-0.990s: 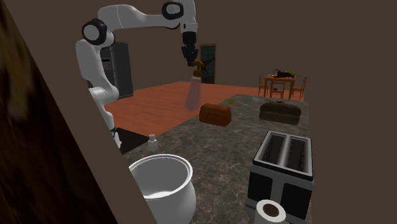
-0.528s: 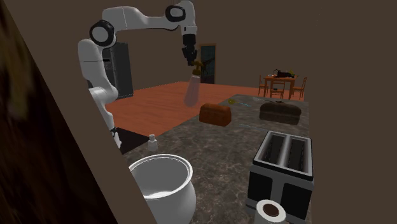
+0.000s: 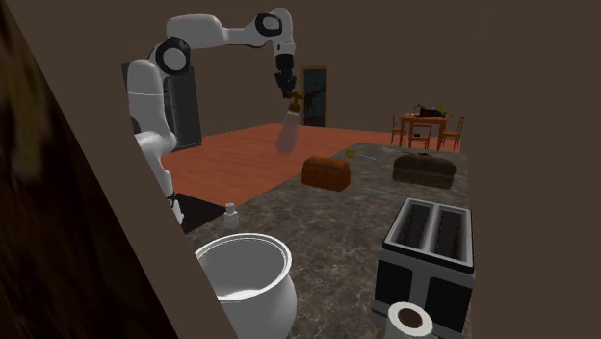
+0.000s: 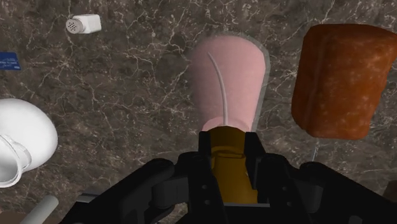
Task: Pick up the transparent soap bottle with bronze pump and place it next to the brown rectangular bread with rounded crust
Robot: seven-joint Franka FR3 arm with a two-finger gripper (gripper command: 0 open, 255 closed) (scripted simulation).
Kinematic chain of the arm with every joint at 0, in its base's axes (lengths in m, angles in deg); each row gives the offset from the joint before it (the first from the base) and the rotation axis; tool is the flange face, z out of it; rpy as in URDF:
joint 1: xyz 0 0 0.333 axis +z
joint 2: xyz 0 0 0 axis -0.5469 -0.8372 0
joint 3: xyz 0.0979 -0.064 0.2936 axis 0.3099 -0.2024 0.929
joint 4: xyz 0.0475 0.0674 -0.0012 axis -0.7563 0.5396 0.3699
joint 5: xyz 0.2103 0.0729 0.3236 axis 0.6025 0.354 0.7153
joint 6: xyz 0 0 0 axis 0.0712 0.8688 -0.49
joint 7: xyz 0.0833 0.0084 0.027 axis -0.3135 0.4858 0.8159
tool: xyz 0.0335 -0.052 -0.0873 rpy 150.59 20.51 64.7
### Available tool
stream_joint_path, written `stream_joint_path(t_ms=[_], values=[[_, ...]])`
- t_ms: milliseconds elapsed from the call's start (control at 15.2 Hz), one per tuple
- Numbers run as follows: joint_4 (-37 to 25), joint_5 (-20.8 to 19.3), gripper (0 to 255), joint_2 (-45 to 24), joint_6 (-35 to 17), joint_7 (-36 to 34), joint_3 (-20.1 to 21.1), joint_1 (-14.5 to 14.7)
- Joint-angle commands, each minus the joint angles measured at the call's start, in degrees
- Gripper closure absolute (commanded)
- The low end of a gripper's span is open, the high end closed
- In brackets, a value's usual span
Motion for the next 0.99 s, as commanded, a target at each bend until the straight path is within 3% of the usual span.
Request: stream_joint_path(t_ms=[0, 264, 462, 924], values=[[-4.13, -2.52, 255, -3.82, 1.86, -3.85, 1.65, 3.06], [-13.53, -7.87, 255, -11.64, 6.34, -10.26, 3.47, 10.85], [-24.14, -13.04, 255, -19.13, 11.18, -14.09, 3.48, 19.30], [-11.10, -9.19, 255, -14.35, 2.65, -14.96, 4.10, 14.00]])
